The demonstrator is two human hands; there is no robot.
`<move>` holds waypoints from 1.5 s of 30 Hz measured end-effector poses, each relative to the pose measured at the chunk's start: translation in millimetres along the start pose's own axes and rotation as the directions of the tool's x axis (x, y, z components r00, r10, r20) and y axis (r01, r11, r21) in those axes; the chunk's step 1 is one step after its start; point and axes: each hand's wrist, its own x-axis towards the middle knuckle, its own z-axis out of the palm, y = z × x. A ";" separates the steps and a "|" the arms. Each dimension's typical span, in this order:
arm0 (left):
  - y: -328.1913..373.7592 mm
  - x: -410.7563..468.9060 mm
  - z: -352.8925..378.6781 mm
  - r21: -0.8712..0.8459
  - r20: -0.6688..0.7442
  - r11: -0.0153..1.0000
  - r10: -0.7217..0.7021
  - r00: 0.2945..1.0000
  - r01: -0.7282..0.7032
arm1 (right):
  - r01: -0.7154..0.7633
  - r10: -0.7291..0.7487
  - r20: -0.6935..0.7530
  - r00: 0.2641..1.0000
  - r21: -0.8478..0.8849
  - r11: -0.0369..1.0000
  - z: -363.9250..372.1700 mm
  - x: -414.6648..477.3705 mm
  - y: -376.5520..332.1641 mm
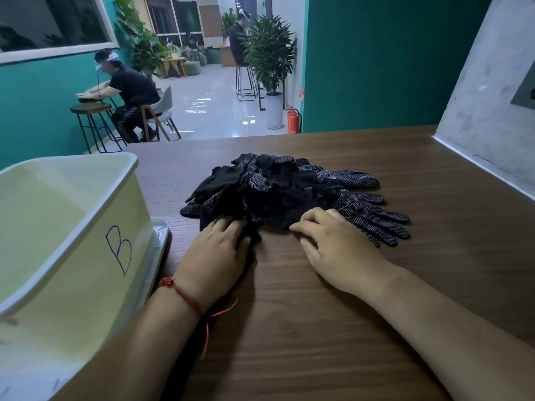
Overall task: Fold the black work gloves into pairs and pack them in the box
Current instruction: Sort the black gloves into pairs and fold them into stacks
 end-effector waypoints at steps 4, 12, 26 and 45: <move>-3.5 8.9 -2.3 0.122 -0.043 0.971 -0.203 0.978 0.207 | -0.168 0.182 0.186 0.966 -0.088 0.982 -5.0 2.0 0.5; 10.2 -4.6 -12.3 0.119 -0.230 0.971 -0.176 0.957 0.208 | -0.121 0.127 0.144 0.981 -0.053 0.991 -14.5 4.7 3.7; 44.3 -14.1 -17.5 -0.506 -0.139 0.861 -0.020 0.990 -0.053 | 0.012 0.222 -0.371 0.902 0.535 0.845 -17.6 0.0 -11.2; 44.9 -14.3 -6.3 -0.373 -0.142 0.917 0.097 0.985 -0.144 | -0.443 0.386 0.228 0.894 0.317 0.838 -56.7 -2.1 15.5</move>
